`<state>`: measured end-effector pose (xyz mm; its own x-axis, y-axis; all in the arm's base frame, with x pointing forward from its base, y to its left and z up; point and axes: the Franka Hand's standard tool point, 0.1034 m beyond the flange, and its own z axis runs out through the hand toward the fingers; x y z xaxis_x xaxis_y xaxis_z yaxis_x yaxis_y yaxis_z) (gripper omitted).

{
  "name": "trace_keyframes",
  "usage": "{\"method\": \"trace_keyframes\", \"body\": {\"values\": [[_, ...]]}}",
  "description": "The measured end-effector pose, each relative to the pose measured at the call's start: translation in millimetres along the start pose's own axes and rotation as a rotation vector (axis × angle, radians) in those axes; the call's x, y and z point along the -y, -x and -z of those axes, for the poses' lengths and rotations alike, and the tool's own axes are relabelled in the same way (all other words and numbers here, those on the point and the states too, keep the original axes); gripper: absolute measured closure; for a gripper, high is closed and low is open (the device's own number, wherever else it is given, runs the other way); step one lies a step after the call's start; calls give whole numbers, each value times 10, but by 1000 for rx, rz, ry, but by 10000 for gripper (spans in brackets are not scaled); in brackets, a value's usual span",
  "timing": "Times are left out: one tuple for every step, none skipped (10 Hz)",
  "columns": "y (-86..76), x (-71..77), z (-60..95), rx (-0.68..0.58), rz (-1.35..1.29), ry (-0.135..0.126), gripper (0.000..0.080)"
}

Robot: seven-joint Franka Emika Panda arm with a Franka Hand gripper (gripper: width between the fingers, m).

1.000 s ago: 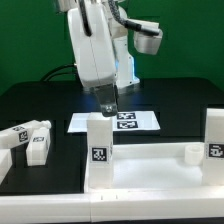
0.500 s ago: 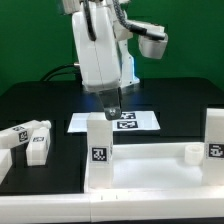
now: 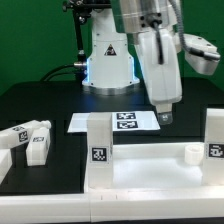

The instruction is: Assemble desk

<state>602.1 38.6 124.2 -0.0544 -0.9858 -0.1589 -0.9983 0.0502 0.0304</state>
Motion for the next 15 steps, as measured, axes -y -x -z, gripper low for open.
{"method": "trace_keyframes", "body": {"values": [[-13,8,1,0,-4,-2,150],[-6,4,-5,0,-2,-1,150],[-6,3,-7,0,-2,-1,150],[-6,-8,-15,0,-2,2,150],[3,-121,-68,-6,-1,-1,150],[13,-367,-229,-20,-8,17,150],[51,-518,-376,-31,-8,53,150],[59,-444,-327,-24,-5,43,150],[57,-419,-310,-24,-6,36,150],[61,-426,-323,-24,-5,38,150],[49,-436,-360,-31,-10,29,150],[-41,-523,-484,-46,-4,-3,150],[-194,-668,-613,-57,-15,-30,150],[-247,-748,-709,-69,-19,-23,150],[-288,-790,-835,-85,-18,-10,150]]}}
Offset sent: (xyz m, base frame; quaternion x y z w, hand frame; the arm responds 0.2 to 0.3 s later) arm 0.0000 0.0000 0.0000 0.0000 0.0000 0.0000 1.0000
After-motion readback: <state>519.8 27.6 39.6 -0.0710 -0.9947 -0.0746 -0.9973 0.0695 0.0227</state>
